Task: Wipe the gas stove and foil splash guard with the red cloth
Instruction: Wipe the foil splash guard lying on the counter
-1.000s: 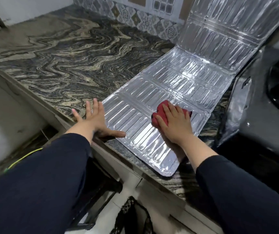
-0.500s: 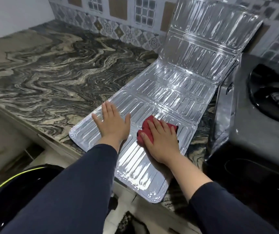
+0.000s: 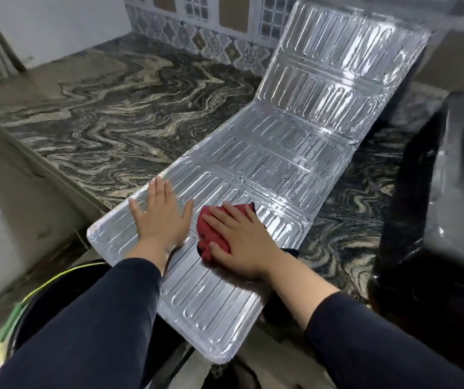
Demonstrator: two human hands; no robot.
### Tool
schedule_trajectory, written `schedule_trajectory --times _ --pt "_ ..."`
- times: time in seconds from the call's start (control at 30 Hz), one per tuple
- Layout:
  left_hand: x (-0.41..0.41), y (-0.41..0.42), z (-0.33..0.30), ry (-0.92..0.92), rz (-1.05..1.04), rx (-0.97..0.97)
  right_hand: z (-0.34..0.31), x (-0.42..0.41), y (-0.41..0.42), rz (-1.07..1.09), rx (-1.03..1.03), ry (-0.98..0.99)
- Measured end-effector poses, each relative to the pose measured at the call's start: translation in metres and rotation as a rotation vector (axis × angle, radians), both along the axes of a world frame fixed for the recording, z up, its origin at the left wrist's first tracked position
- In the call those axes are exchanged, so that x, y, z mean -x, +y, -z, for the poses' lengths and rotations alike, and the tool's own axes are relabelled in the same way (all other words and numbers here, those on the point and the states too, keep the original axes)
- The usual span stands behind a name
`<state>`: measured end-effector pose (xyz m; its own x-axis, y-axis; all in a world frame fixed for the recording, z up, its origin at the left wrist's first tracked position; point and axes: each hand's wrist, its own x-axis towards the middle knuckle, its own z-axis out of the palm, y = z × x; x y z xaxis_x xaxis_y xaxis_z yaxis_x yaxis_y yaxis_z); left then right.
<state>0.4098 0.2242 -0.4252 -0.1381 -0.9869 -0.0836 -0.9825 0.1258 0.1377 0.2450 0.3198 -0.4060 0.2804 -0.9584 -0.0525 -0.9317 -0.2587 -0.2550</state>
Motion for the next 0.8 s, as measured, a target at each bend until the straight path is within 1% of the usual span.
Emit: schedule_trajectory --times 0.07,0.13,0.3,0.4,0.57,0.7,0.8 --pt "-0.001 -0.001 0.001 -0.002 -0.005 0.015 0.001 0.005 -0.024 -0.03 0.012 0.003" --pt "0.001 0.0 0.002 -0.002 -0.003 0.041 0.001 0.014 -0.054 -0.009 0.016 0.012" --pt "0.001 0.0 0.005 -0.023 -0.002 0.067 0.003 0.052 -0.128 0.207 0.001 0.038" --pt "0.002 -0.001 0.005 -0.023 -0.007 0.074 0.006 0.058 -0.142 0.293 -0.027 0.053" --pt "0.003 -0.002 0.004 -0.041 -0.019 0.036 0.007 0.025 -0.1 0.273 0.06 0.061" --pt "0.004 -0.002 0.001 -0.049 -0.022 0.018 0.006 0.011 -0.039 0.197 0.057 0.049" --pt "0.003 -0.002 0.0 -0.059 -0.022 0.013 0.008 0.015 -0.006 0.182 0.05 0.041"
